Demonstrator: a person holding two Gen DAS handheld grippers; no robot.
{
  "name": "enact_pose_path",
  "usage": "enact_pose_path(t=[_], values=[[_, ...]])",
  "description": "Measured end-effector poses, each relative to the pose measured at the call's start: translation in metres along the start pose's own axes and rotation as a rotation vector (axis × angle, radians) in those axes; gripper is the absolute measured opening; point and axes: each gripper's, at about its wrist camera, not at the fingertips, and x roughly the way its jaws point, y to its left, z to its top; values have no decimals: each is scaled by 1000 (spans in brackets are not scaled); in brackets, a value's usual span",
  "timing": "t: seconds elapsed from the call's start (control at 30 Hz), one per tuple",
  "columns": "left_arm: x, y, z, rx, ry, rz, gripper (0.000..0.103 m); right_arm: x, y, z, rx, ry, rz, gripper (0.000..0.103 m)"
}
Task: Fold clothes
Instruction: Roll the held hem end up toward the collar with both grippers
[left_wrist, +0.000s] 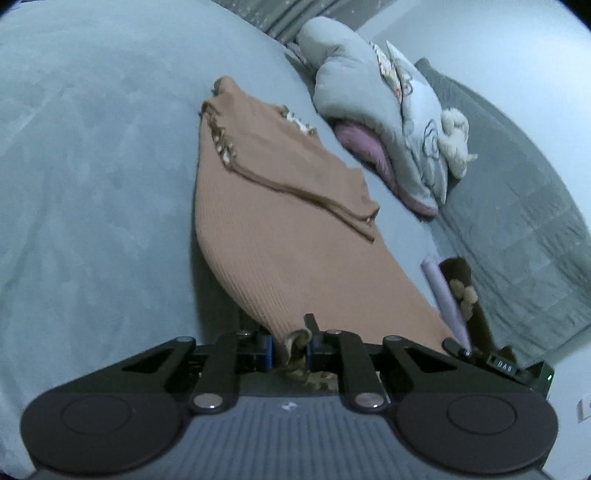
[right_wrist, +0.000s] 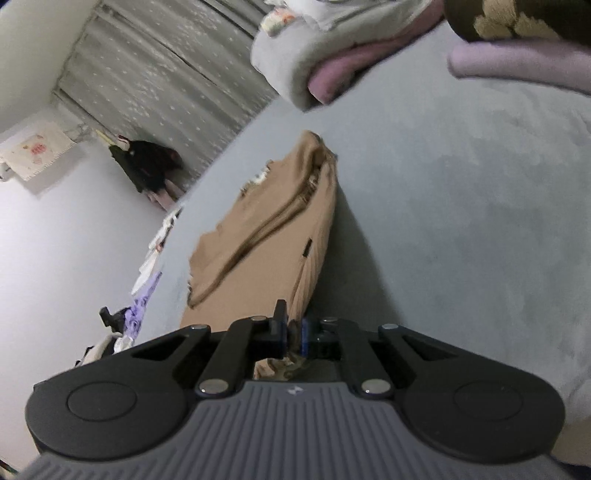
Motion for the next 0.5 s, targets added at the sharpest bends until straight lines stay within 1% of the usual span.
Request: enact_pose_path(t=[0.1,0.23,0.37,0.43,0.5], values=[[0,-1,3,4,3,13,14,0,-1,3,13,-12,-1,7],[-4,-1,2,7,9,21,14,-8,3,5,32,-39,44,6],[-11,-6,6,3,-11,16,13,-12,13,8,20,-54,63,6],[-13,-8,7,8,-20,16,13,-12,16,11,14,-60,55,6],[-14,-9,8,2,-11,17,13,-13,17,13,7,-69,38,6]])
